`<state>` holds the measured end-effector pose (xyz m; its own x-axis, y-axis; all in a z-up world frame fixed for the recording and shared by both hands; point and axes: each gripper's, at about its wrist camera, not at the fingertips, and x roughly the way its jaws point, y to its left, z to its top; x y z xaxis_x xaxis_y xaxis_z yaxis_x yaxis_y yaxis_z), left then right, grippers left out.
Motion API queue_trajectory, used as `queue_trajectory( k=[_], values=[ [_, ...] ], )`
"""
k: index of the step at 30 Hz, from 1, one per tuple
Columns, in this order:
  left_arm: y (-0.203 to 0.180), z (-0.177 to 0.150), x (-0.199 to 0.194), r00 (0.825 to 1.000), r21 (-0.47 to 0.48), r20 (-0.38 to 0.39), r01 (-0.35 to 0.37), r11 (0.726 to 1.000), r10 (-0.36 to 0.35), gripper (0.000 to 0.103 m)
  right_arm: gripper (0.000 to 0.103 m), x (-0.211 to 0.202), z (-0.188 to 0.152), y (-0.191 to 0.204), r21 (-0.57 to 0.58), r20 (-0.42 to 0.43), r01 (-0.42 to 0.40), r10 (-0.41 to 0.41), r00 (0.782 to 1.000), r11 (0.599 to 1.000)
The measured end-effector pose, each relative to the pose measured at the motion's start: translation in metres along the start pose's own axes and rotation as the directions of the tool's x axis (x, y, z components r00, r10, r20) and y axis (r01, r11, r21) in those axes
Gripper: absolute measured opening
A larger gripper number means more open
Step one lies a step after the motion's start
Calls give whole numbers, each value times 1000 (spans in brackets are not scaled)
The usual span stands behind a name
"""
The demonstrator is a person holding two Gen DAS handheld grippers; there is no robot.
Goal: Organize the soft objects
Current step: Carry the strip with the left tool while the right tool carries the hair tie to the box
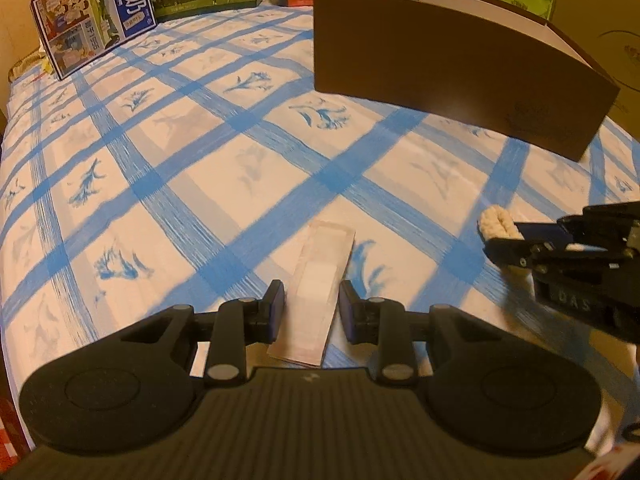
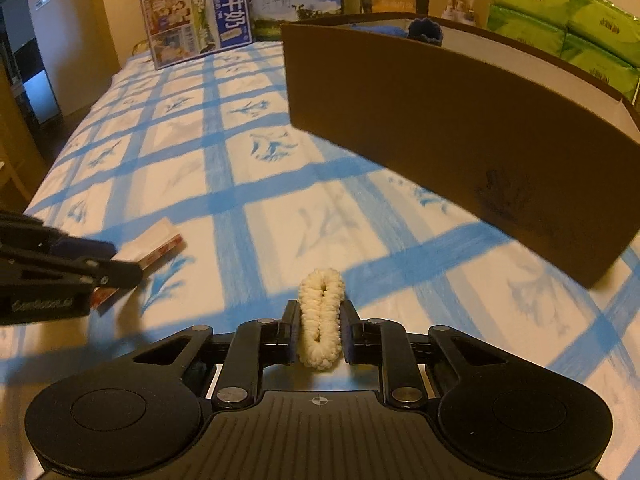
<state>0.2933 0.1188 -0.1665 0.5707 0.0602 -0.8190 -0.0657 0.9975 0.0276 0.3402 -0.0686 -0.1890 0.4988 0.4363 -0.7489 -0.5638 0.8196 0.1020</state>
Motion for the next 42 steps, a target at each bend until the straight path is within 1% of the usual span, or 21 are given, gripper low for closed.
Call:
queue_trajectory(
  k=[6, 13, 19, 27, 33, 37, 42],
  values=[
    [-14, -18, -12, 1000, 15, -24, 17, 1000, -17, 27, 20, -27, -24, 3, 44, -32, -11, 13, 999, 999],
    [-29, -37, -28, 998, 27, -45, 34, 999, -32, 27, 20, -53, -49, 5, 48, -72, -16, 19, 997, 999],
    [-40, -40, -51, 998, 27, -27, 56, 998, -56, 26, 20, -77, -60, 2, 85, -85, -22, 29, 996, 996],
    [-57, -31, -91, 997, 52, 31, 76, 996, -77, 26, 20, -124, -61, -7, 134, -39, -49, 55, 998, 990],
    [-69, -13, -119, 991, 79, 93, 91, 993, -98, 26, 20, -162, -57, -22, 173, 14, -53, 52, 999, 983],
    [-76, 4, -134, 985, 93, 133, 99, 991, -111, 26, 20, -183, -47, -33, 183, 61, -42, 31, 998, 982],
    [-81, 29, -143, 976, 119, 180, 102, 988, -123, 26, 20, -202, -26, -51, 189, 128, -30, 5, 992, 982]
  ],
)
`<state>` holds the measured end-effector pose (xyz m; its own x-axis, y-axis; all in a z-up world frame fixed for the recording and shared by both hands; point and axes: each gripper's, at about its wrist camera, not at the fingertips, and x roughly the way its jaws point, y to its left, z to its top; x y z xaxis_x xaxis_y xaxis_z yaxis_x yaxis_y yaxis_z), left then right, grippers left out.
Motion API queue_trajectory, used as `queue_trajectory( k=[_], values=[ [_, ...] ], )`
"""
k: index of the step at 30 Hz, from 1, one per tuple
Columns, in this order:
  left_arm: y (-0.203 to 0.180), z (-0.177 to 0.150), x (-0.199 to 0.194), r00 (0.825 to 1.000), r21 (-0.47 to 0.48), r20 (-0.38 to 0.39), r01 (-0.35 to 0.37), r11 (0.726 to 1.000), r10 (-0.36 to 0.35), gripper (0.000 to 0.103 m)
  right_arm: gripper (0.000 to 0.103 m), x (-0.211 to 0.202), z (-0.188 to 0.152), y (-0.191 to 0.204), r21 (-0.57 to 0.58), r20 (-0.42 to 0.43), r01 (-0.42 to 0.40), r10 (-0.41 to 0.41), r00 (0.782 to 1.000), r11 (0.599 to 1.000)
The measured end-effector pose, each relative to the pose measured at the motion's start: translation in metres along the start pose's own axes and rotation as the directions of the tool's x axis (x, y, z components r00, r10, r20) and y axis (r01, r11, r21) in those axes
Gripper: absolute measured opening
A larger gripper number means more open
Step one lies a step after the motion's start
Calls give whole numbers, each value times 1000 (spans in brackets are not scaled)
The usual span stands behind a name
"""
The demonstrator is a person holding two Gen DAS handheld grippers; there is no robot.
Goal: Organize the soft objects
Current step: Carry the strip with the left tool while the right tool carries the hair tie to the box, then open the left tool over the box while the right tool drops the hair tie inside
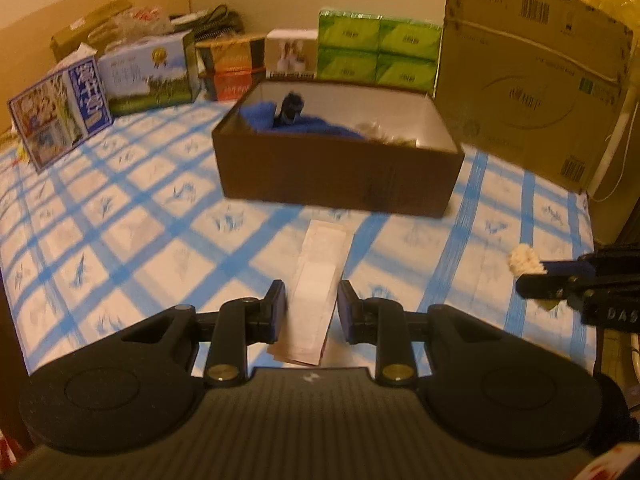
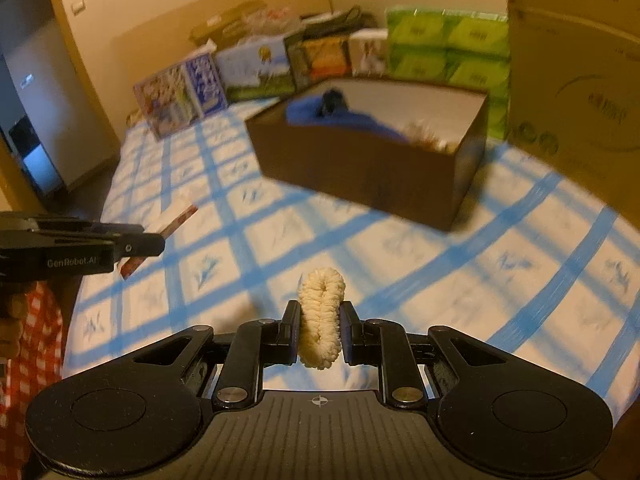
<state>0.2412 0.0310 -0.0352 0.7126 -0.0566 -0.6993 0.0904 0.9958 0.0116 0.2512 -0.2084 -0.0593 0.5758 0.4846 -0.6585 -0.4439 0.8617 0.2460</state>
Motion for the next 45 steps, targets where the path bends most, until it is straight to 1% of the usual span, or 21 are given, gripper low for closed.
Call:
queue_trajectory(
  k=[8, 12, 17, 22, 29, 37, 45],
  values=[
    [-3, 49, 16, 999, 67, 50, -6, 998, 3, 26, 20, -8, 49, -17, -32, 86, 26, -24, 996, 999],
    [-4, 77, 30, 998, 82, 56, 1, 997, -5, 26, 20, -3, 73, -26, -53, 114, 45, -38, 993, 998],
    [-8, 109, 50, 999, 101, 47, -5, 995, 0, 26, 20, 9, 103, -38, -53, 140, 67, -59, 988, 996],
    [-15, 133, 71, 999, 116, 39, -1, 993, -3, 26, 20, 26, 124, -48, -48, 140, 71, -64, 988, 996],
    [-25, 157, 102, 1000, 151, 13, -7, 988, 5, 26, 20, 46, 149, -65, -40, 140, 64, -58, 988, 997],
    [-31, 186, 140, 1000, 157, 6, -9, 988, 9, 26, 20, 76, 178, -90, -46, 129, 92, -85, 988, 995],
    [-42, 212, 188, 1000, 190, 1, -18, 982, 18, 27, 20, 109, 202, -117, -21, 128, 120, -116, 985, 993]
  ],
)
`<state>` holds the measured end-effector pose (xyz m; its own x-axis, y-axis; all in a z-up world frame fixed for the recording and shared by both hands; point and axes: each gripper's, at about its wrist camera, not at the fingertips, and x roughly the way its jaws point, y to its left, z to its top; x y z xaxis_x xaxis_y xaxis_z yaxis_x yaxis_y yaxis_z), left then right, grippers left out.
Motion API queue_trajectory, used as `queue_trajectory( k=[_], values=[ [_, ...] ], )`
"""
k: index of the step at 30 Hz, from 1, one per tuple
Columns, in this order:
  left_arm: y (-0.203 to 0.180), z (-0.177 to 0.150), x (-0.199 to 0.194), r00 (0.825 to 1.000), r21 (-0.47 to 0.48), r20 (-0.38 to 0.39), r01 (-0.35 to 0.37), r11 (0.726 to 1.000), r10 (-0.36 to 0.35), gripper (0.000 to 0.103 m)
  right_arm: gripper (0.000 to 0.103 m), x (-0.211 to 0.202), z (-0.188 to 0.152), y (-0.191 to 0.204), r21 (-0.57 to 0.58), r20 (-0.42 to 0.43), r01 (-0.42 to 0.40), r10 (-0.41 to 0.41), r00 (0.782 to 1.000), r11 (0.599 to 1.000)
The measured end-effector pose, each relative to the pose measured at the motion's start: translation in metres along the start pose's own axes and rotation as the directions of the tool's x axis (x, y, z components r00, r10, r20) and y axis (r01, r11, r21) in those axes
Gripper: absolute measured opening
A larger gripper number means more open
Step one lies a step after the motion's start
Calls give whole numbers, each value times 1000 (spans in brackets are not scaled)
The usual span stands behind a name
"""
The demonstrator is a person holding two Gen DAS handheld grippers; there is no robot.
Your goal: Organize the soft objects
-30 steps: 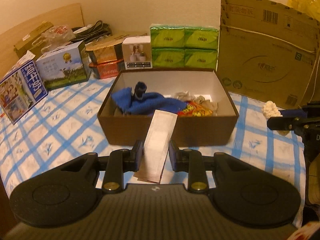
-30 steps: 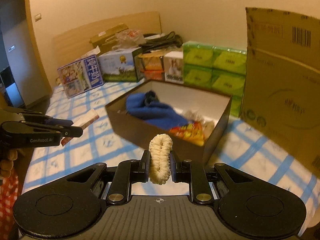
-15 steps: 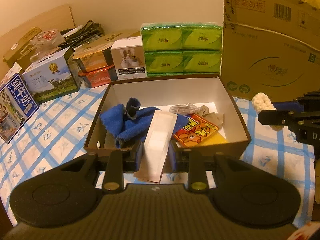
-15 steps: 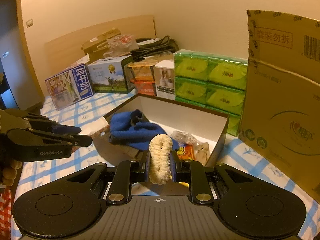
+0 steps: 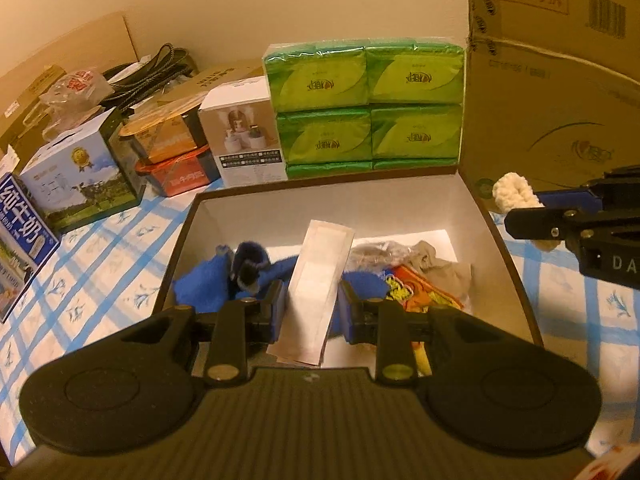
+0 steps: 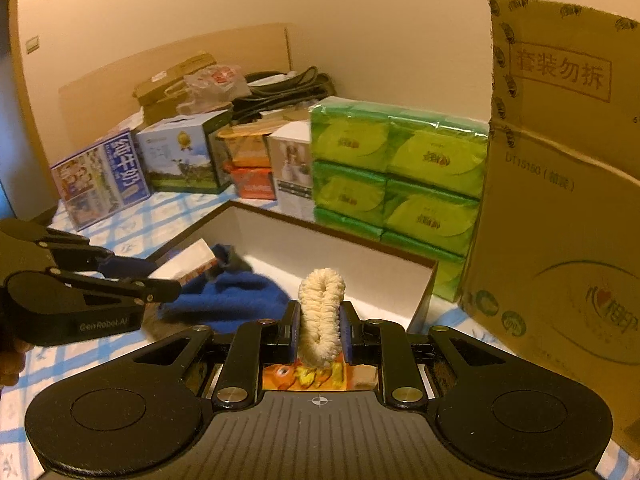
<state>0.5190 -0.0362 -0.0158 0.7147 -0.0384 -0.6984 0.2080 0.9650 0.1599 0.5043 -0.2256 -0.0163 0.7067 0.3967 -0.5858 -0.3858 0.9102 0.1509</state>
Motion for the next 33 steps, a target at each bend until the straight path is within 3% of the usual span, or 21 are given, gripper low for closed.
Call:
queue_trajectory(
  k=[11, 14, 15, 16, 17, 20, 23, 27, 33],
  values=[
    [0, 28, 55, 1000, -30, 1, 18, 999, -18, 28, 21, 53, 9, -24, 16, -22, 34, -33, 999, 999],
    [2, 32, 67, 1000, -37, 7, 24, 999, -24, 36, 21, 64, 11, -32, 48, 0, 40, -40, 999, 998],
    [2, 33, 70, 1000, -38, 10, 16, 999, -16, 46, 21, 67, 13, -35, 66, 5, 35, -36, 999, 997],
    [3, 33, 73, 1000, -40, 14, 0, 999, 1, 59, 25, 70, 15, -38, 89, 7, 35, -36, 999, 995],
    [3, 33, 75, 1000, -42, 18, -16, 999, 16, 64, 36, 72, 16, -41, 107, 11, 34, -36, 999, 994],
    [9, 31, 76, 1000, -53, 20, 4, 999, -3, 67, 48, 73, 19, -45, 129, 41, 14, -20, 999, 992],
    [13, 26, 73, 1000, -59, 12, 9, 998, -8, 67, 56, 71, 20, -43, 114, 54, 18, -24, 998, 993],
    [20, 16, 55, 999, -86, 15, 30, 996, -29, 67, 60, 57, 15, -41, 126, 56, 4, -11, 998, 992],
    [26, -15, -3, 999, -105, 42, 19, 994, -15, 67, 65, 10, -11, -24, 134, 66, -29, 20, 998, 991]
  ],
)
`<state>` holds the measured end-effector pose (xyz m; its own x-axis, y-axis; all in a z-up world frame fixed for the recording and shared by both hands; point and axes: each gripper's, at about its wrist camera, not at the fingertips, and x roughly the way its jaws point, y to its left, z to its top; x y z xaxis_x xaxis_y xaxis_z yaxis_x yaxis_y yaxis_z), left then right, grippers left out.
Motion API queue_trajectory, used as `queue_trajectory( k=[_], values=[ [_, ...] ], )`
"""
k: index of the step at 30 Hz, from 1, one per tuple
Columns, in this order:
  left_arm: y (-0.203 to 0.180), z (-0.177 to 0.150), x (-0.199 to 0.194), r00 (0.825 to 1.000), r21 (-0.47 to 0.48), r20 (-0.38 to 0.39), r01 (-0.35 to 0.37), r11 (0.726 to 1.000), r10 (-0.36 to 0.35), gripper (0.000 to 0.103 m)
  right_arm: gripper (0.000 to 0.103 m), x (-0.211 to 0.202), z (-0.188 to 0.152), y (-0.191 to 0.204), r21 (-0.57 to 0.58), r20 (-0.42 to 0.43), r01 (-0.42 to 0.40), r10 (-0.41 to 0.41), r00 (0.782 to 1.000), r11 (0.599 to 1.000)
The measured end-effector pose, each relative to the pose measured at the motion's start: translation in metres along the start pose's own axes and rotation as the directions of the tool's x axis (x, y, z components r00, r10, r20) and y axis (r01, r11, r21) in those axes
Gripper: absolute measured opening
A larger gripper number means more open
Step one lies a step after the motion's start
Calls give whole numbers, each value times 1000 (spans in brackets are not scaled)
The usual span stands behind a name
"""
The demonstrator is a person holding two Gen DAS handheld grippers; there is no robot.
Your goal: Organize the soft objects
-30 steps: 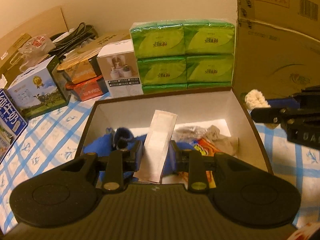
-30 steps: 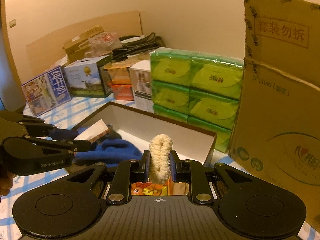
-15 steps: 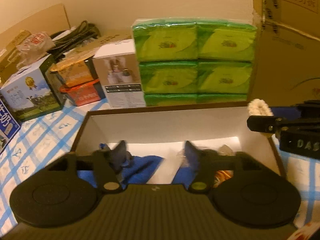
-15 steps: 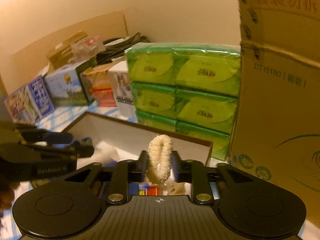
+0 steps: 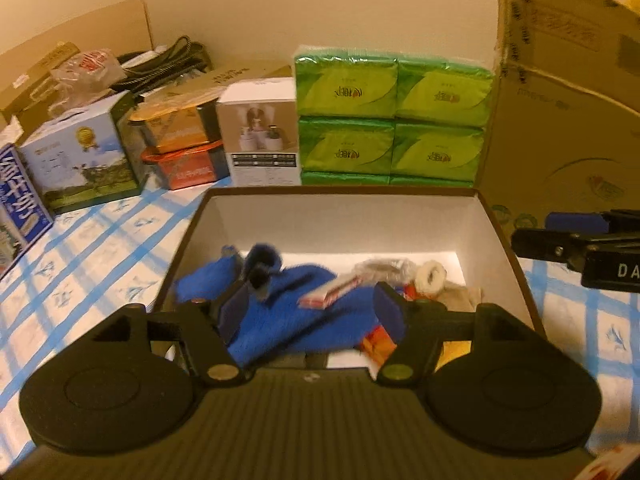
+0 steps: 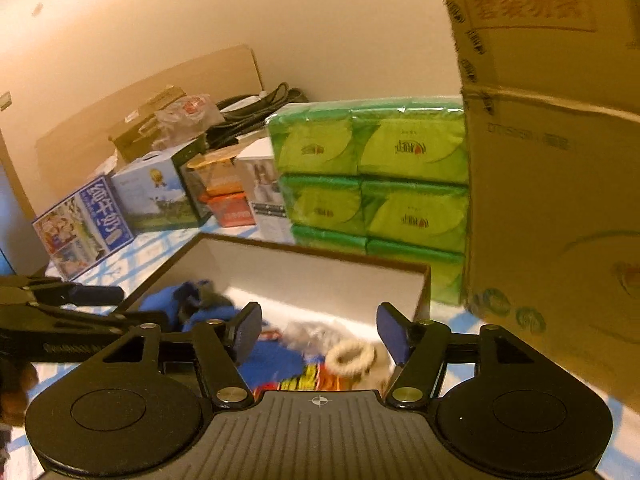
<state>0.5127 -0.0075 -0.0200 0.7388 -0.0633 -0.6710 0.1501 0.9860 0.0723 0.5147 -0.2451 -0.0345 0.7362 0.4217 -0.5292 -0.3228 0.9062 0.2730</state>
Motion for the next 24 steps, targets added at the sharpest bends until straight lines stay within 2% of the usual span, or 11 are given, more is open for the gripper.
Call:
queue_trajectory(
  k=[7, 13, 18, 24],
  values=[
    [5, -48, -90, 1000, -37, 23, 6, 999, -5, 67, 71, -76, -40, 37, -23, 19, -31, 31, 999, 999],
    [1, -95, -165, 1000, -43, 28, -9, 999, 10, 67, 76, -132, -80, 77, -52, -1, -11, 11, 1000, 999],
    [-8, -134, -212, 999, -49, 7, -35, 998, 35, 67, 76, -174, -112, 100, -60, 8, -7, 7, 1000, 998],
    [-18, -176, -261, 997, -93, -9, -71, 993, 71, 67, 76, -215, -140, 118, -8, -33, -4, 4, 999, 1000]
  ],
)
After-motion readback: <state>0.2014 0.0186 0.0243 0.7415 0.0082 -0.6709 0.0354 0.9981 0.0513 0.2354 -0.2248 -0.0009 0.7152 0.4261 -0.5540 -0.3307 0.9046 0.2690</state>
